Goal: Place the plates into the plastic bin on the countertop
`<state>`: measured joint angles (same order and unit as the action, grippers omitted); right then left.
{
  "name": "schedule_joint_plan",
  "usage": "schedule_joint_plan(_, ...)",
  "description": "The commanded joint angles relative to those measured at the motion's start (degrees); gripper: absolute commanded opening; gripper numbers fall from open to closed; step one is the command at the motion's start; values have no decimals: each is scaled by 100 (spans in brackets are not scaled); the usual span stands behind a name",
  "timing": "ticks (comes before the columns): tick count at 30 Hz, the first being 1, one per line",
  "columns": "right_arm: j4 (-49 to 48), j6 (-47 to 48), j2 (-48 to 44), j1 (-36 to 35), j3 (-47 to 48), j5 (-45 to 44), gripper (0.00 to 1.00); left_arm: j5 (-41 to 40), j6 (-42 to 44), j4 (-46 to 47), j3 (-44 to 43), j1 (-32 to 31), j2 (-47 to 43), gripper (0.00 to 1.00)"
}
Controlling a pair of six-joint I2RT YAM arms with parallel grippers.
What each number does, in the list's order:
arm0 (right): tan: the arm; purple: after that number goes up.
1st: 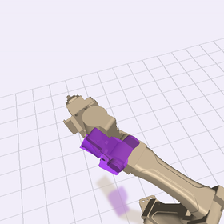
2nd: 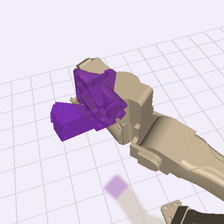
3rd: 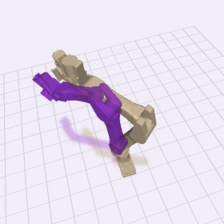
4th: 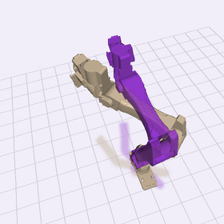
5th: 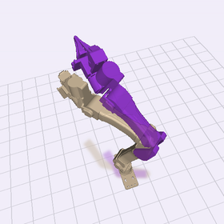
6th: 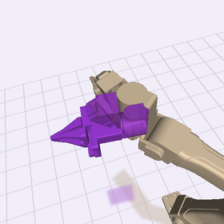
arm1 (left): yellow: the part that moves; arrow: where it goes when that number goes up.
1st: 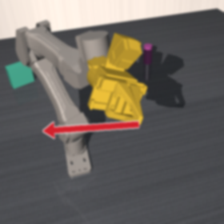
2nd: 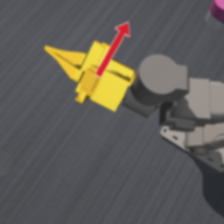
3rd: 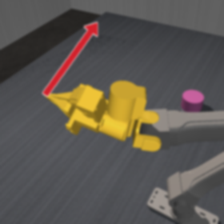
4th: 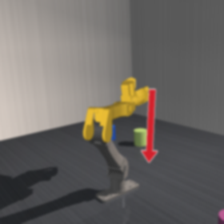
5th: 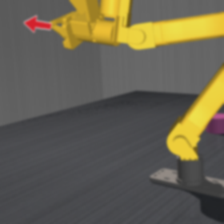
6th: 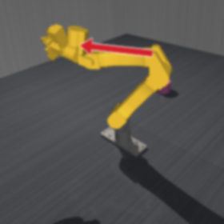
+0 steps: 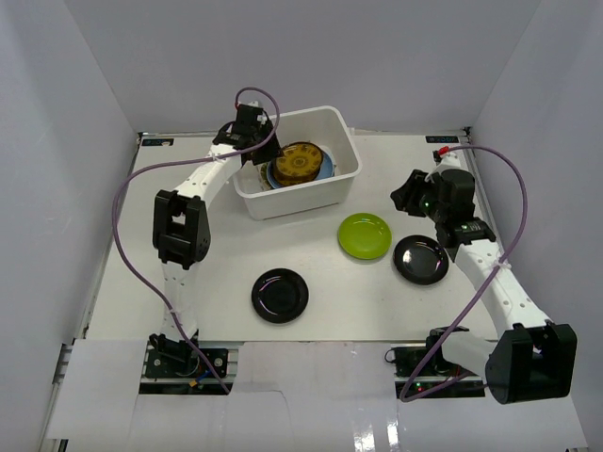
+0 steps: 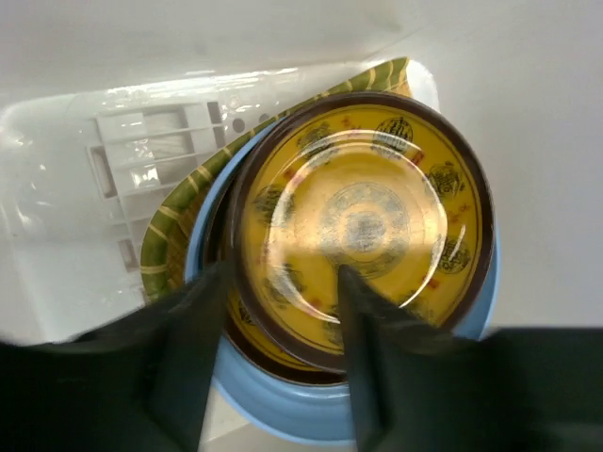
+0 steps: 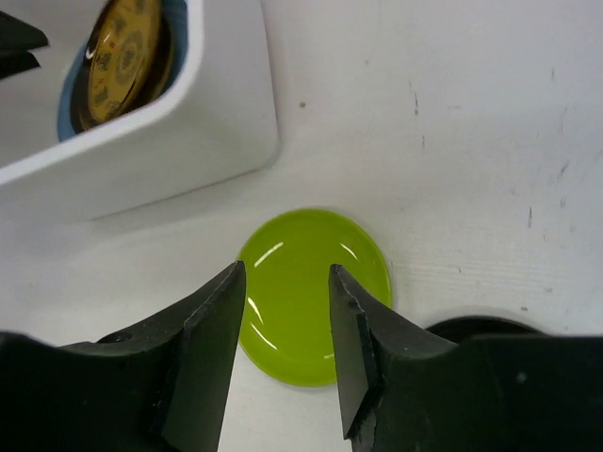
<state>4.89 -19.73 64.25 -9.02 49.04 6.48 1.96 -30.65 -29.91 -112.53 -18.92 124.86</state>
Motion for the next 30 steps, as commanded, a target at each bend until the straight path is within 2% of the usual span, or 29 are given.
schedule_joint_plan(1,65,74,-166,23,-315,-164,47,-29,95,29,-331,37,-242,64)
schedule_joint_plan(2,144,83,-211,23,-377,-226,48,-11,103,12,-348,46,-277,69)
schedule_joint_plan(3,188,109,-228,23,-421,-296,50,32,104,20,-383,72,-313,81)
schedule_joint_plan(5,328,231,-246,58,-500,-603,53,59,147,20,-419,72,-549,87)
schedule_joint_plan(7,592,267,-229,215,-570,-963,54,268,182,73,-454,72,-795,89)
schedule_joint_plan(9,584,171,-290,391,-710,-965,55,463,191,134,-436,55,-1243,89)
schedule_joint_plan(12,540,-127,-439,716,-1036,-938,57,648,174,161,19,-24,-2156,90)
schedule_joint_plan(15,514,-400,-667,953,-1405,-1079,59,762,148,310,1396,-112,-3482,90)
schedule_joint_plan(16,505,-479,-816,1050,-1501,-1174,62,806,139,345,2218,-130,-3834,90)
schedule_joint_plan(17,505,-567,-878,1095,-1711,-1245,67,798,26,354,2644,-182,-4577,90)
schedule_joint_plan(19,531,-786,-1106,1314,-2001,-1351,69,946,-116,450,3836,-270,-5284,90)
schedule_joint_plan(21,583,-927,-1326,1585,-2204,-1465,70,1034,-273,434,4439,-323,-6143,91)
schedule_joint_plan(23,610,-980,-1739,1762,-2406,-1807,69,1070,-274,155,5114,-349,-6577,92)
schedule_joint_plan(25,619,-1024,-2012,1999,-2679,-1703,69,1017,-248,-258,5468,-358,-7027,93)
schedule_joint_plan(30,672,-1183,-1812,2193,-2952,-1545,69,1184,-599,-577,6830,-358,-7642,93)
